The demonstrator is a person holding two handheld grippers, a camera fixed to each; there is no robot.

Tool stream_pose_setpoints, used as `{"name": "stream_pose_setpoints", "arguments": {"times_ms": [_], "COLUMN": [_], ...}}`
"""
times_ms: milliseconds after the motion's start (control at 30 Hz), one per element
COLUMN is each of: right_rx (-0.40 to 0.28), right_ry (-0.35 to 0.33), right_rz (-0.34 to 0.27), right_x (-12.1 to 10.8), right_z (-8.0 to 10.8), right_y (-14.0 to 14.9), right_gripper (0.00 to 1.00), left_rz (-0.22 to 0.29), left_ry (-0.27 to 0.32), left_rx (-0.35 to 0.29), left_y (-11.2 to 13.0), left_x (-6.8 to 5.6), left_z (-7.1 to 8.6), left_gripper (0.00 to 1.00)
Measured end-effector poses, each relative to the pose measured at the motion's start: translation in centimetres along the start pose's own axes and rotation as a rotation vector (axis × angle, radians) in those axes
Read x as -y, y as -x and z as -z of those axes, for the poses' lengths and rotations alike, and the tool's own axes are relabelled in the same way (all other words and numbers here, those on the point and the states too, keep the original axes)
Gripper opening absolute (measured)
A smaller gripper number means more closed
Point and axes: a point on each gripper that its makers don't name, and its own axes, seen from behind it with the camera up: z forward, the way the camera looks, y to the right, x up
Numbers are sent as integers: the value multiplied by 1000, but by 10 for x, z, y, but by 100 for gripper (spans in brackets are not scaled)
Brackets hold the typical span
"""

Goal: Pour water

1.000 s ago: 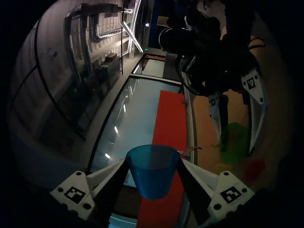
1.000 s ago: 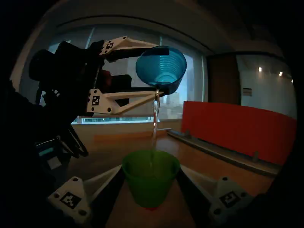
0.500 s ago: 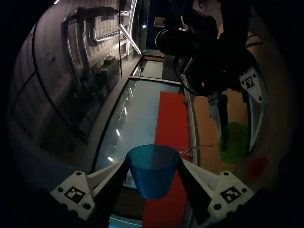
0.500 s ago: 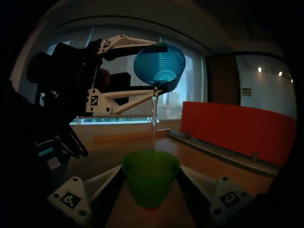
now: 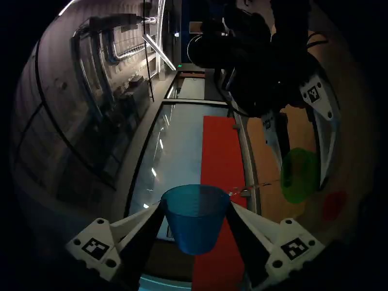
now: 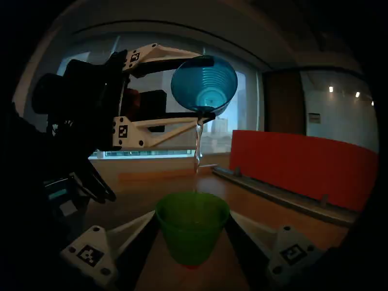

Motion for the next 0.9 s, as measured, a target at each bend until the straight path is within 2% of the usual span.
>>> {"name": "stream_pose_setpoints", "arguments": {"times_ms": [467,900], "right_rx": [0,0], "right_ry": [1,5], "right_rz": [1,1], "right_x": [-1,-4], "right_z": [0,1], "right_y": [-1,0], "right_gripper": [90,90], "left_rz": [-75,-100], "left_ry": [-10,-10], "left_rx": [-12,-8], "left_y": [-6,-10], "left_x": [4,-5], "left_z": [0,1], "left_gripper": [87,87]}}
